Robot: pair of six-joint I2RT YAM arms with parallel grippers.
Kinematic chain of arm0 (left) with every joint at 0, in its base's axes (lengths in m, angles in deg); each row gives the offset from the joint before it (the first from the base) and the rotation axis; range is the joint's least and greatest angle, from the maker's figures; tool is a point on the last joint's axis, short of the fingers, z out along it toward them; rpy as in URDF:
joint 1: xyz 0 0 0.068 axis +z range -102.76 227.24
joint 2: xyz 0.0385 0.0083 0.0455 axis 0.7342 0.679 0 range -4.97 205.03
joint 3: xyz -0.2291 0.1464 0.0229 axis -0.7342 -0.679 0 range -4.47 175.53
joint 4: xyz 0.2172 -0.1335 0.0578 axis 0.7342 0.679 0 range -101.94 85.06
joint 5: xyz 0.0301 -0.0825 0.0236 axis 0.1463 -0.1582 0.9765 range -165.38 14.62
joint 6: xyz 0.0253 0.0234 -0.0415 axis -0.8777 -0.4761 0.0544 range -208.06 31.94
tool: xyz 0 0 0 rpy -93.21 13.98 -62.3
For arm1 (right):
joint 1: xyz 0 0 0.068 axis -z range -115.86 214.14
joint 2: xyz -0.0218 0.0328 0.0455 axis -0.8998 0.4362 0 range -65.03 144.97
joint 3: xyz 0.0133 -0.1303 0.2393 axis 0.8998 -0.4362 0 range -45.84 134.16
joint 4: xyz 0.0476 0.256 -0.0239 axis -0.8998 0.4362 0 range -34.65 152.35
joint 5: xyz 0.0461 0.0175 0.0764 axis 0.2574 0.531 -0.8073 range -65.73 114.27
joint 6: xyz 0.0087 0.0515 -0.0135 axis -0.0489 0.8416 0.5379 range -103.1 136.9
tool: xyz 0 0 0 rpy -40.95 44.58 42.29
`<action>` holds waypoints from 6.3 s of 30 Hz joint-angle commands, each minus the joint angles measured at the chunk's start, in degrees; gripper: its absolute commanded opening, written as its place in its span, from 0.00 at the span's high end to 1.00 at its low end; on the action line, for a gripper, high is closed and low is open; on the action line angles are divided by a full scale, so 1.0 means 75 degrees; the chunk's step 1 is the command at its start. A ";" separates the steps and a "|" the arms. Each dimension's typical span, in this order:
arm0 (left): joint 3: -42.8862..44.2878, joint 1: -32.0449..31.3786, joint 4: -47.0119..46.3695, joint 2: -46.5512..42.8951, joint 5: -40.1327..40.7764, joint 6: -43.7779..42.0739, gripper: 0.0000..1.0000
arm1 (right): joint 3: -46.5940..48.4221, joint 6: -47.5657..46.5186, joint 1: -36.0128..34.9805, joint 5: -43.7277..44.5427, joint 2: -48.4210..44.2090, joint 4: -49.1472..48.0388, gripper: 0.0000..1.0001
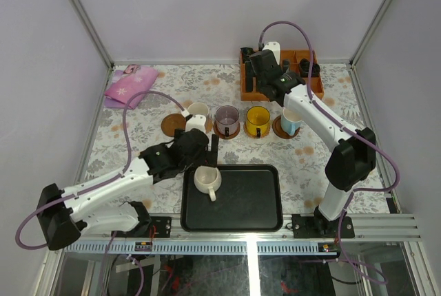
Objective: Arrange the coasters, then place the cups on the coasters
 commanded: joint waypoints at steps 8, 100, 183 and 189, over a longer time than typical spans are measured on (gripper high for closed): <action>0.0211 -0.0135 0.1650 -0.0434 -0.1783 0.2510 0.00 | -0.0288 -0.0046 -0.0032 0.0033 -0.0542 -0.0464 0.00; 0.0274 -0.1219 0.2813 -0.0234 0.1617 0.3462 1.00 | -0.1878 0.0156 -0.0032 -0.0262 -0.1282 -0.0777 0.23; 0.2625 0.5846 -0.0210 0.4460 -0.2645 -0.2261 1.00 | -0.2521 0.0208 -0.0031 -0.0848 -0.1991 -0.1355 0.77; 0.2423 0.5843 -0.0127 0.4294 -0.2771 -0.2186 1.00 | -0.2489 0.0195 -0.0033 -0.0805 -0.1990 -0.1314 0.77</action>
